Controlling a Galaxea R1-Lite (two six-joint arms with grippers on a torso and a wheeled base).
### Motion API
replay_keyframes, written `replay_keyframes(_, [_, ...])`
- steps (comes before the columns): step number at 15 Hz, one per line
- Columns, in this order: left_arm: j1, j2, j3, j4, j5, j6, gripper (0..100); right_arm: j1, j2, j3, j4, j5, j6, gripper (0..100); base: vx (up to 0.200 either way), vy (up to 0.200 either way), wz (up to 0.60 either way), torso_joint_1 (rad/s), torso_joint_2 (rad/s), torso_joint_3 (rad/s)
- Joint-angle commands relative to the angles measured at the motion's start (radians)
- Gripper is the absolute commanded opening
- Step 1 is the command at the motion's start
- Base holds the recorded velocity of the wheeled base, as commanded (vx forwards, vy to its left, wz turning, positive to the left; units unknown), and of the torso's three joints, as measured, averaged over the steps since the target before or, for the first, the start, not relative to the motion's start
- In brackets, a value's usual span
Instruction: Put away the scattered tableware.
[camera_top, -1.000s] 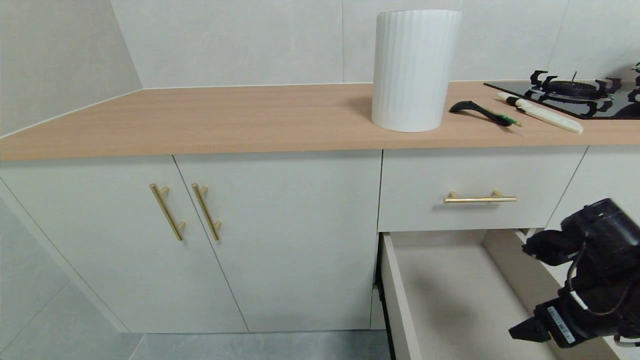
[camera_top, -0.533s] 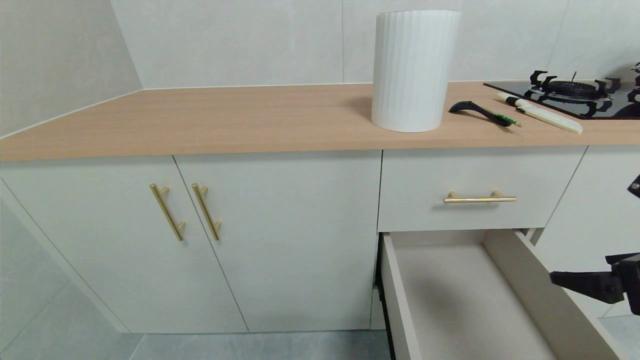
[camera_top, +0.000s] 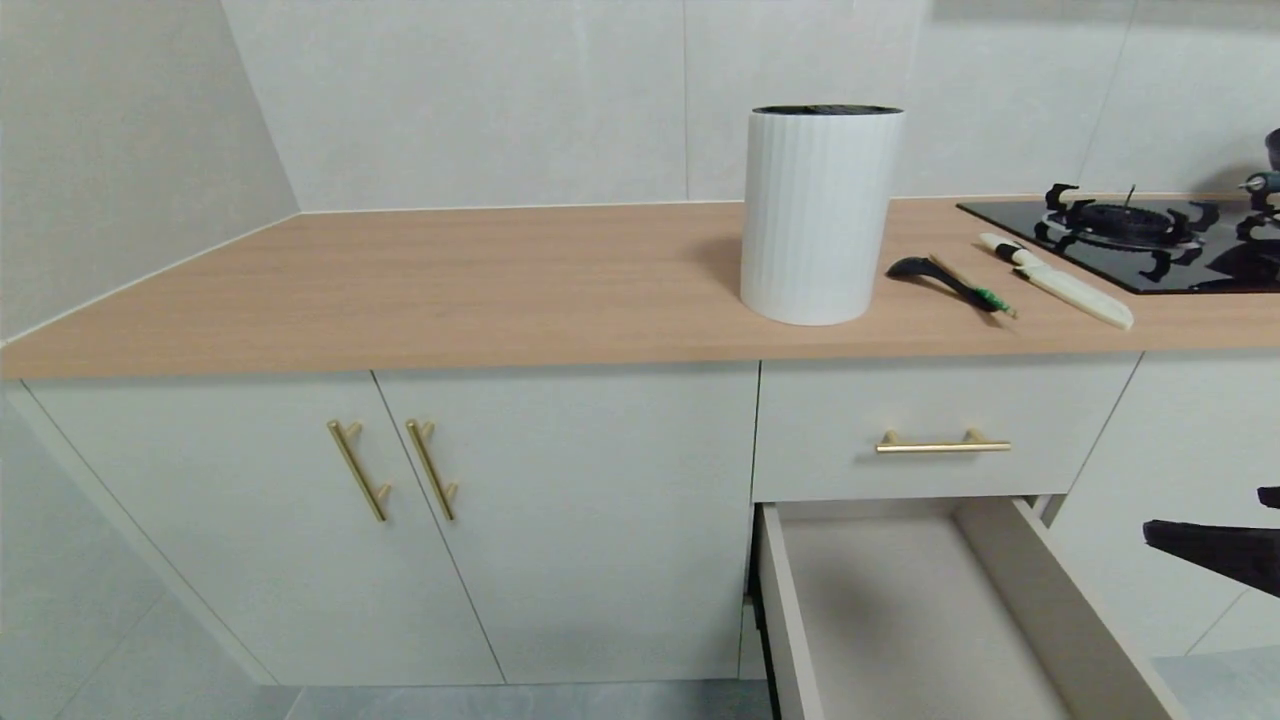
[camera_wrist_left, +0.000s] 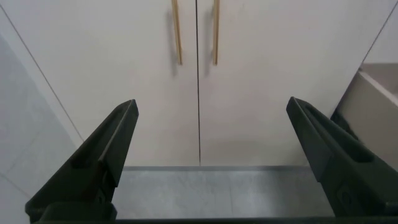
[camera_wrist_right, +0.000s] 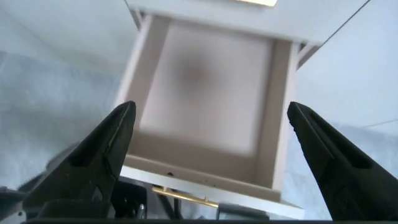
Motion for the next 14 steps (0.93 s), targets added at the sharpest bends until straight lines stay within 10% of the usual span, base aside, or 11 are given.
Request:
replay_keyframes(1, [0.0, 0.0, 0.0, 0.0, 0.0, 0.0, 100, 0.001, 0.005, -0.014, 0.0, 0.0, 0.0, 100, 0.0, 0.0, 0.0, 0.11, -0.47, -0.339])
replay_keyframes(14, [0.0, 0.0, 0.0, 0.0, 0.0, 0.0, 100, -0.143, 0.552, -0.606, 0.05, -0.025, 0.146, 100, 0.0, 0.0, 0.0, 0.065, -0.21, -0.145])
